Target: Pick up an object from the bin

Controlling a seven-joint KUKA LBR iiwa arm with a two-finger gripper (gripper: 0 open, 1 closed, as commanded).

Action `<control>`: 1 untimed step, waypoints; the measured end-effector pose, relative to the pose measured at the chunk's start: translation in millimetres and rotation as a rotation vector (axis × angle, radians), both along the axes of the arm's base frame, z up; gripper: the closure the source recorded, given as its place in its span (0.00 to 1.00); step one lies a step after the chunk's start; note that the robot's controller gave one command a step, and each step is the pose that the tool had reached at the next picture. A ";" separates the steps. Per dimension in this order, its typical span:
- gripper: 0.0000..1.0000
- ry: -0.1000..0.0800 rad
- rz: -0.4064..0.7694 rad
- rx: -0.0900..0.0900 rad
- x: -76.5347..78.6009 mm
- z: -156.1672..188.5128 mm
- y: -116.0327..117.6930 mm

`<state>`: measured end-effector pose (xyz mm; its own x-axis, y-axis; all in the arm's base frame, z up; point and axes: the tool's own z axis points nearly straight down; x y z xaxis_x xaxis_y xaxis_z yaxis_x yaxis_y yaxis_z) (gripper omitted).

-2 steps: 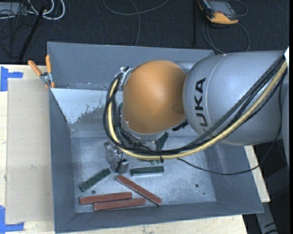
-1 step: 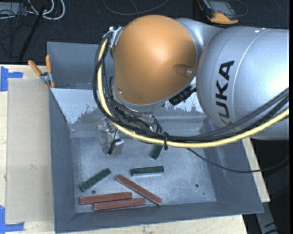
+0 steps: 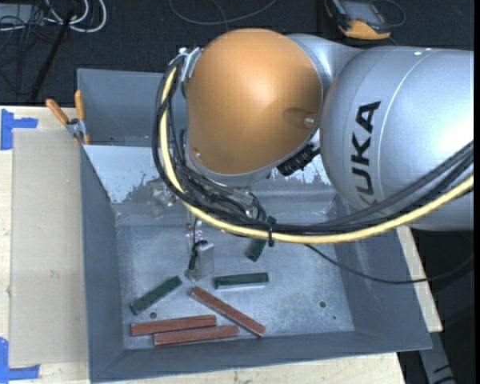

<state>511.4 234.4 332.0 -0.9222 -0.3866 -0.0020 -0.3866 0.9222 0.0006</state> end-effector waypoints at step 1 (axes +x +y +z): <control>0.00 0.011 0.132 -0.004 -9.9 -162.6 -53.8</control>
Offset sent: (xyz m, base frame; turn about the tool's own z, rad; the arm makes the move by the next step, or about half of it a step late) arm -0.0082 -0.0524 -0.1576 -0.1348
